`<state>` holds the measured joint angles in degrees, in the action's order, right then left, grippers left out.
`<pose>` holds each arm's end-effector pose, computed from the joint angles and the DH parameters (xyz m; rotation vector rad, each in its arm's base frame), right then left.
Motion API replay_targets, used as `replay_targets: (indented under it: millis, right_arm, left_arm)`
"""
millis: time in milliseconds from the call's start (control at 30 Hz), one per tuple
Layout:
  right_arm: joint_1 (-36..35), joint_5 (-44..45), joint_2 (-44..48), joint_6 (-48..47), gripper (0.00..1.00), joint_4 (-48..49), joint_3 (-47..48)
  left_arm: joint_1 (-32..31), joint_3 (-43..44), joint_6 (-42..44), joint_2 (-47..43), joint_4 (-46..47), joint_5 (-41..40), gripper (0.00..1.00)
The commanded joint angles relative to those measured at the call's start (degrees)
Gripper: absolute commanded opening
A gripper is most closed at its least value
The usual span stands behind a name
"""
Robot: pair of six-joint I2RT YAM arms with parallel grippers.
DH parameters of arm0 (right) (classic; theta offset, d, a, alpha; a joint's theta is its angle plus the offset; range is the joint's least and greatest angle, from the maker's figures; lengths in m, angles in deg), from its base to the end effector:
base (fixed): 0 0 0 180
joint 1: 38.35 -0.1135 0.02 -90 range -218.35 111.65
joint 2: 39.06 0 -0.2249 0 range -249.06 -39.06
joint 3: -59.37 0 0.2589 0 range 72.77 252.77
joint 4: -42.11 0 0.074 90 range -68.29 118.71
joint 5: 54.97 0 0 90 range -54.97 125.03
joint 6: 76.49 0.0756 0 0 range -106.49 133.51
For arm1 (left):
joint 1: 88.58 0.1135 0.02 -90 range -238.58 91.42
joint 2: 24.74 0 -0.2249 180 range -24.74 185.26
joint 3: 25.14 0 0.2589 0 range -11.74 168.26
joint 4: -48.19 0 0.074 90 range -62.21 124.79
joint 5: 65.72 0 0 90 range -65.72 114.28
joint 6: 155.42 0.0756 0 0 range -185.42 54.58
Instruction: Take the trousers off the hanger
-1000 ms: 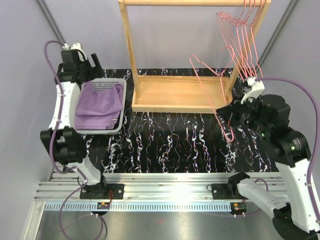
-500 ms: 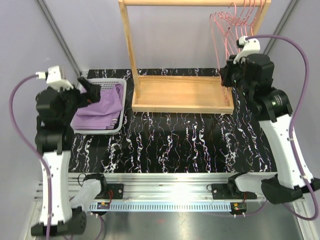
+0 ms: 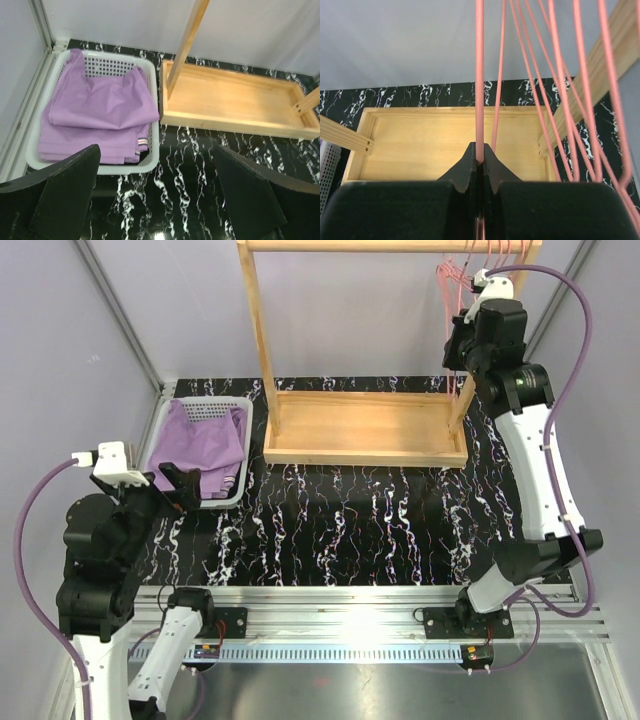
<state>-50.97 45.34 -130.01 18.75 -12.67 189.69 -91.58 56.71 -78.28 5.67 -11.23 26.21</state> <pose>0.3610 0.0670 0.4632 0.0077 1.8356 0.0533 0.1352 -0.0096 0.4090 -0.1224 1.7112 -0.2344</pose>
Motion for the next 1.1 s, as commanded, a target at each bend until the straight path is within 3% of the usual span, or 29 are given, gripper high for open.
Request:
replay_targets:
  millis: [0,267,333,367,467,800,1067]
  right_arm:
    - [1.11,-3.09,-2.11,0.83,0.0,1.49,3.48]
    - [1.29,-6.26,-1.07,3.55,0.01,0.34,-0.81]
    - [1.28,-6.35,0.33,3.73,0.13,0.08,-1.43]
    - [1.28,-6.44,0.95,3.99,0.37,-0.44,-1.61]
    - [1.28,-6.61,4.37,4.6,0.59,-1.24,-2.31]
    - [1.28,-12.15,21.14,5.05,0.99,-10.63,-5.12]
    - [1.2,-1.7,36.71,3.82,0.99,-25.21,-11.27]
  left_arm:
    - [-2.61,0.89,2.93,0.08,-3.46,-5.63,0.99]
    - [-3.76,1.43,3.81,-0.53,-4.87,-6.24,0.99]
    - [-4.11,0.21,4.51,-0.53,-5.13,-6.68,0.99]
    - [-4.2,-0.24,4.86,-0.44,-5.22,-6.51,0.99]
    - [-4.73,-0.15,5.22,-0.44,-6.1,-6.68,0.99]
    - [-6.93,3.01,6.27,-0.7,-9.08,-13.53,0.99]
    - [-11.4,2.4,9.69,-5.27,-11.37,-19.6,0.99]
